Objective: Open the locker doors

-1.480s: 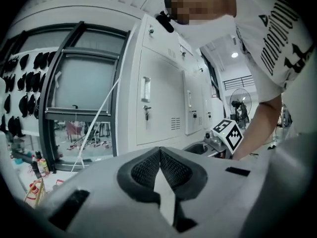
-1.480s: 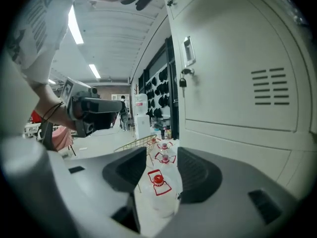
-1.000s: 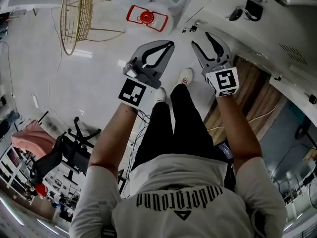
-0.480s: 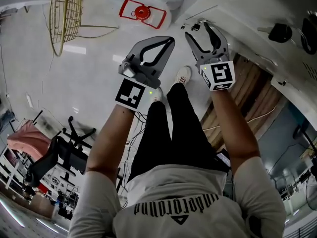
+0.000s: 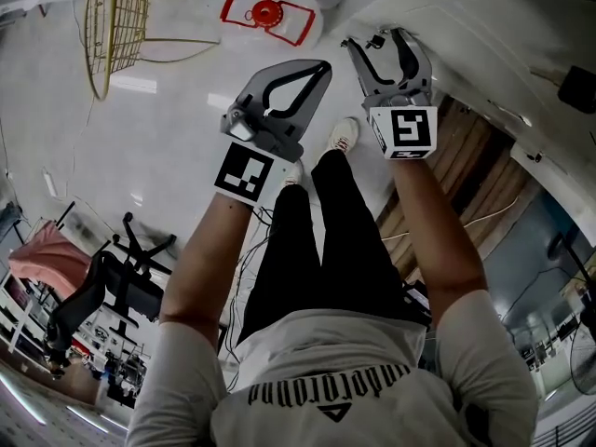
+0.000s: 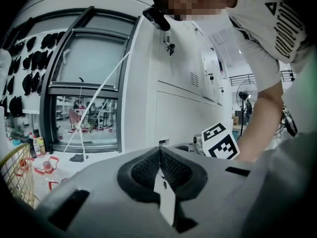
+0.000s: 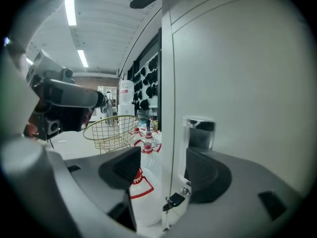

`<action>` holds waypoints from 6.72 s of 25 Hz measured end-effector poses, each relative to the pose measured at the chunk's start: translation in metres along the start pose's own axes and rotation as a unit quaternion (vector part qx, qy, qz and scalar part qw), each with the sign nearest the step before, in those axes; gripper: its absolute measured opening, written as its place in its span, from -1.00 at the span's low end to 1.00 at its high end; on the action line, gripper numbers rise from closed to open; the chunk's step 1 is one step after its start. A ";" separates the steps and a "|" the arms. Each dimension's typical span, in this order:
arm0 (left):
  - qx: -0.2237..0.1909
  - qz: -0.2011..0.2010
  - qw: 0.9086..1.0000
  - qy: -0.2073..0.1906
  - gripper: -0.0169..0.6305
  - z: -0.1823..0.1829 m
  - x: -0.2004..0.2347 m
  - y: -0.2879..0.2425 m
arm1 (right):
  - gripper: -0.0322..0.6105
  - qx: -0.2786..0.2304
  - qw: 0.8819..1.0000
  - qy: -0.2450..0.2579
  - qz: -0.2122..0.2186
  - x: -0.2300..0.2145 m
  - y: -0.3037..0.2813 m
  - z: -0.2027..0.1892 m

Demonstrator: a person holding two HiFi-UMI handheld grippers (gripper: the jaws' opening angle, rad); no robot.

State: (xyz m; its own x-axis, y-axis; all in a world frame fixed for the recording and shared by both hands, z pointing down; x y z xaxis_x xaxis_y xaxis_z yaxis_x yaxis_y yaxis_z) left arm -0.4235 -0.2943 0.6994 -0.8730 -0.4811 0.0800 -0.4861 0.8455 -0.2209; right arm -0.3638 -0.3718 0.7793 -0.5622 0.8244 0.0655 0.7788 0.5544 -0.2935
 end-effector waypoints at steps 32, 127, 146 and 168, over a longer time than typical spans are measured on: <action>0.006 -0.024 1.000 -0.002 -0.92 0.001 -0.060 0.080 | -0.23 0.031 0.981 -0.105 -0.163 0.069 0.108 -0.028; -0.092 -0.280 0.955 -0.037 -0.93 0.320 -0.633 0.025 | -0.18 -0.130 0.970 -0.065 -0.193 -0.051 0.806 0.197; -0.105 -0.277 0.953 -0.058 -0.93 0.385 -0.561 -0.130 | -0.18 -0.110 0.978 -0.027 -0.173 -0.231 0.696 0.243; -0.093 -0.230 0.967 -0.059 -0.93 0.395 -0.524 -0.209 | -0.18 -0.108 0.984 -0.013 -0.144 -0.355 0.623 0.253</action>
State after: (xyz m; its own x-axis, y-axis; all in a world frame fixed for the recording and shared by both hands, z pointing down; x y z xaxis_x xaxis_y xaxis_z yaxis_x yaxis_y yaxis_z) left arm 0.1504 -0.3106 0.3198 -0.5585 -0.8294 0.0152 -0.8295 0.5584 -0.0095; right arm 0.2503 -0.3475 0.3317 -0.7724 0.6286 0.0910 0.6260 0.7777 -0.0576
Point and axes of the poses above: the fingertips, and each gripper's own axes: y backward along the fingers, x to its left, z out of its top, the point moved 2 cm from there along y, backward along the fingers, and after that the axes turned 3 degrees about y, right-handed, at the moved point
